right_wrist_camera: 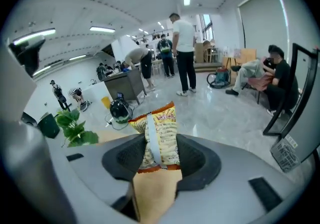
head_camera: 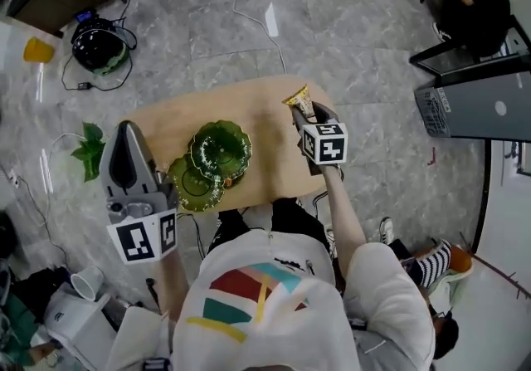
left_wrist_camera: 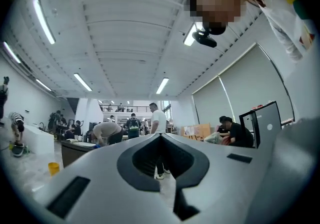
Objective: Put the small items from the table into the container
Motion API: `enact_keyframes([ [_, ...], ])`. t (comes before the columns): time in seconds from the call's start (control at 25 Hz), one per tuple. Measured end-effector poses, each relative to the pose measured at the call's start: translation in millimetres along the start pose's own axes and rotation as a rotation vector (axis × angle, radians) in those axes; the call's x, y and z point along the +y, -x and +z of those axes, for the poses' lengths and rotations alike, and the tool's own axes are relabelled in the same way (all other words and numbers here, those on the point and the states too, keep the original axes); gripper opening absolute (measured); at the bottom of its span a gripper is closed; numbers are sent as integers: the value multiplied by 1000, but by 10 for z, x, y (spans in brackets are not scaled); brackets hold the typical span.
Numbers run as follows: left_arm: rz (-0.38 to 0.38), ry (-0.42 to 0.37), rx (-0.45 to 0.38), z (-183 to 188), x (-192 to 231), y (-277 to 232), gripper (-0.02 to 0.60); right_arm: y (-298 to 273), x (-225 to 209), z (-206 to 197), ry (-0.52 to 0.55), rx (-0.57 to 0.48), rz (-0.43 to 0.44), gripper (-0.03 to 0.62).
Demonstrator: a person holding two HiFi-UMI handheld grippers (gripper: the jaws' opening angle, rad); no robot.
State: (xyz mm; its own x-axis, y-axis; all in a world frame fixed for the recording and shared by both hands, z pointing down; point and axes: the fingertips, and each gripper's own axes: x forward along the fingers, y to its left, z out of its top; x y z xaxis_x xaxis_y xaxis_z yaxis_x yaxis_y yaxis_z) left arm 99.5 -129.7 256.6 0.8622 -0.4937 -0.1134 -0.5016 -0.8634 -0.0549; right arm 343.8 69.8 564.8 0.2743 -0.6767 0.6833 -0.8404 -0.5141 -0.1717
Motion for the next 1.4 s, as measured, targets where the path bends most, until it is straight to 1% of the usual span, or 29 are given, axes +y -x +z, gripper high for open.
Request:
enact_keyframes([
  [0.08,7,-4,-48,255,1,-35,9,342,267,395,36,-91,24,196],
  [0.12,6,-9,-68,367,-1,-40,9,498,431,574,46,-135,51,196],
  [0.2,4,-26,-100,527,-17,-23,9,806,757,873,53,-214,120,196],
  [0.32,3,-29,-131,668,-47,66,9,1239,1161,1187,62,-307,219,195],
  [0.4,5,-32,-141,735,-43,136,9,1449,1390,1309,75,-346,275,193],
  [0.52,21,-38,-148,800,-3,249,9,1650,1660,1397,100,-369,344,193],
  [0.68,55,-43,-145,803,130,386,9,1737,1960,1485,144,-381,402,193],
  [0.76,69,-45,-136,776,190,430,9,1689,2101,1473,168,-368,428,193],
  [0.84,81,-46,-125,747,230,473,9,1567,2240,1377,190,-330,452,193],
  [1.12,131,-57,-101,685,396,665,9,883,2620,671,267,-111,525,193],
  [1.24,166,-62,-85,640,535,782,9,640,2692,385,318,-34,513,193],
  [1.4,206,-59,-64,582,698,922,9,386,2732,95,383,36,477,193],
])
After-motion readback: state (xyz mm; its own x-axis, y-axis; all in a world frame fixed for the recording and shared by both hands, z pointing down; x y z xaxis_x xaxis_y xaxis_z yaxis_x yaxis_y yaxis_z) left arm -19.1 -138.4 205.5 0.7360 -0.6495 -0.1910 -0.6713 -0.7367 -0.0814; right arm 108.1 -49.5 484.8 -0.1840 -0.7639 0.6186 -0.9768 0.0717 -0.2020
